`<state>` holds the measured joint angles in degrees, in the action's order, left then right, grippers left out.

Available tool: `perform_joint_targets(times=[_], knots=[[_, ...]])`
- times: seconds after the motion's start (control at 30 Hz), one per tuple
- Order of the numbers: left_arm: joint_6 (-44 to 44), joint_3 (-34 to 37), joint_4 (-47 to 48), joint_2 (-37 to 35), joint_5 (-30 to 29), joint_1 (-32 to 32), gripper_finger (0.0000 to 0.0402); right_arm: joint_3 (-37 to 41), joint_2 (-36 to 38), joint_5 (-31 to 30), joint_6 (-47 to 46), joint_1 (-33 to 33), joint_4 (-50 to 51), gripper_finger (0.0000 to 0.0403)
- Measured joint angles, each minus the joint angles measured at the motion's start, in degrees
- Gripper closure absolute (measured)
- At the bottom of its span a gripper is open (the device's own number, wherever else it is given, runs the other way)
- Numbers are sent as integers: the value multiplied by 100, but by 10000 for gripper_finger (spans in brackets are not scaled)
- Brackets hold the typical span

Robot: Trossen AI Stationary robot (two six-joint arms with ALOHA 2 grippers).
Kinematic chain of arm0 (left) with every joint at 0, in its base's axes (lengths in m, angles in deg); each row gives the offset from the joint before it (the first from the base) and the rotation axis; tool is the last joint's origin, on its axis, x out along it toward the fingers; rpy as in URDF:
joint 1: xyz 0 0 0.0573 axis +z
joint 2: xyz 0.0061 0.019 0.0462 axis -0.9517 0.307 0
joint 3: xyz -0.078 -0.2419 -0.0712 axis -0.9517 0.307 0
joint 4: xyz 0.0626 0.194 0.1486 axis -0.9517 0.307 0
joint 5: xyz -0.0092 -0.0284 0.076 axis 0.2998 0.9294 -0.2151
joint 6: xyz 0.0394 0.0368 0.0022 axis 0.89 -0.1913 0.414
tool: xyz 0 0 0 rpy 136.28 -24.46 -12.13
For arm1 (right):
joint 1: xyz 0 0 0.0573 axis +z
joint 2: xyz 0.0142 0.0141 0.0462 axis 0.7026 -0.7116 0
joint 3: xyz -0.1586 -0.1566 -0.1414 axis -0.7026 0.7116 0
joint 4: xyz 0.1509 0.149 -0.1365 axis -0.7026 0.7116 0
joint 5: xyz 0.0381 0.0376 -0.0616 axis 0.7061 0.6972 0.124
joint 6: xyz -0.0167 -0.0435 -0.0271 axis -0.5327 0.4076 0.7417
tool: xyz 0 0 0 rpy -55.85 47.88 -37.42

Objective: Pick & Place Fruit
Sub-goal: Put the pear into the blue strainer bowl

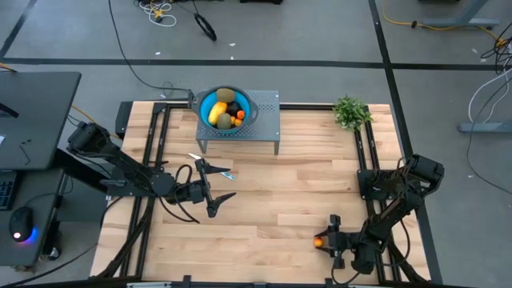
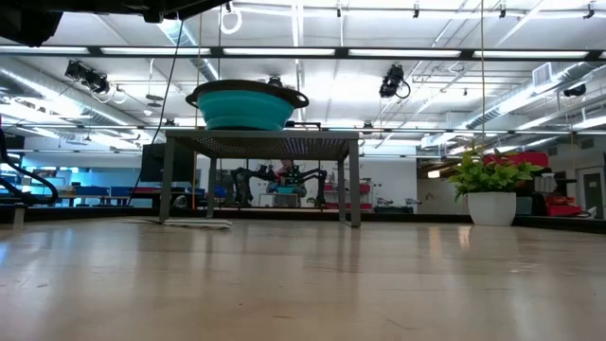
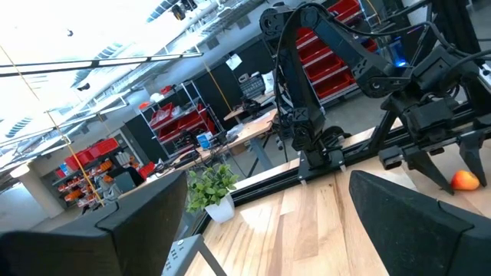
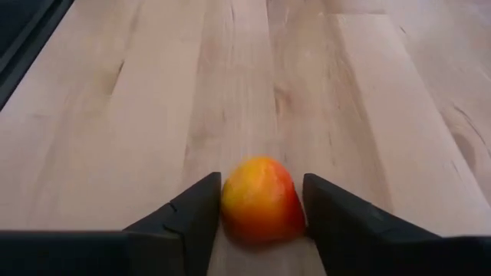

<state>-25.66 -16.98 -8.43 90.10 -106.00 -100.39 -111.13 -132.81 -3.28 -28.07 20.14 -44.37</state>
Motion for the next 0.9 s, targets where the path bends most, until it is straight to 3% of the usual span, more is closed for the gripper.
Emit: perform_joint_targets(times=[0.23, 0.9], knots=[[-1, 0, 0, 0, 0, 0, 28, 0, 0, 25, 0, 2, 0, 229], [-1, 0, 0, 0, 0, 1, 28, -78, -9, 84, 303, -10, -256, 232]])
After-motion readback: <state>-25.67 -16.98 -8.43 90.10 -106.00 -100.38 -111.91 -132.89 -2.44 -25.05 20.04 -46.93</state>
